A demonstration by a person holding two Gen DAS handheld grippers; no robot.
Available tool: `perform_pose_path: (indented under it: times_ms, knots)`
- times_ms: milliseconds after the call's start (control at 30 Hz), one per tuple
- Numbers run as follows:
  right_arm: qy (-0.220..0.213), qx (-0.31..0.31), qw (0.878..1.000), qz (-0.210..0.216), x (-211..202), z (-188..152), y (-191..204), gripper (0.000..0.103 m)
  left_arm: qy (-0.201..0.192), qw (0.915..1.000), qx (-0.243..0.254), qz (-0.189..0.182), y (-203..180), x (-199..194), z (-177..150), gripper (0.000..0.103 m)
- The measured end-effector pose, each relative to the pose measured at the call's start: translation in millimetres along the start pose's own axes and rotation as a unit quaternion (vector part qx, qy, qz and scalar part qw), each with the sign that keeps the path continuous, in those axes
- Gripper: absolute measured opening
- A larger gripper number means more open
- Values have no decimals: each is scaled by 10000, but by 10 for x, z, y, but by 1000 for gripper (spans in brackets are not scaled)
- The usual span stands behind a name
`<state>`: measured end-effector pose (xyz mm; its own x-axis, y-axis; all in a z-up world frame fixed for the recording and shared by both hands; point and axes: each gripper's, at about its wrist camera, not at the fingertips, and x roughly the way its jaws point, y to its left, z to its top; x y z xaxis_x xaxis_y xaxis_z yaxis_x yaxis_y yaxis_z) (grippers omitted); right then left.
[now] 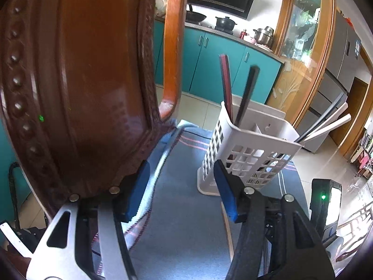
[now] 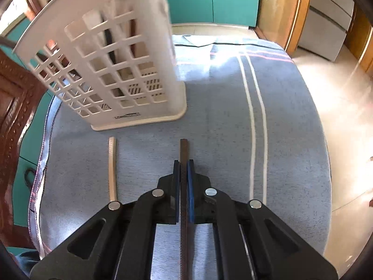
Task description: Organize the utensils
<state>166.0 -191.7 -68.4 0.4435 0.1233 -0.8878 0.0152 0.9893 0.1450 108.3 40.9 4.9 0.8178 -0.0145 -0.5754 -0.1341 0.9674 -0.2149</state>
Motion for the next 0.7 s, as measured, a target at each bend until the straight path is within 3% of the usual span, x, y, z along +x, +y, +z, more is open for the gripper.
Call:
perform_pose_path:
  times_ms: [200, 400, 700]
  knots:
    - [38, -31, 10000, 20, 24, -63, 7, 7, 356, 9992, 50, -179, -174, 170, -147, 58]
    - [-37, 298, 9995, -28, -50, 85, -211, 7, 768, 9962, 388, -141, -411, 399, -414, 58]
    - [-317, 764, 9966, -33, -185, 212, -494, 8, 1288, 9881, 716, -449, -702, 642, -730, 61]
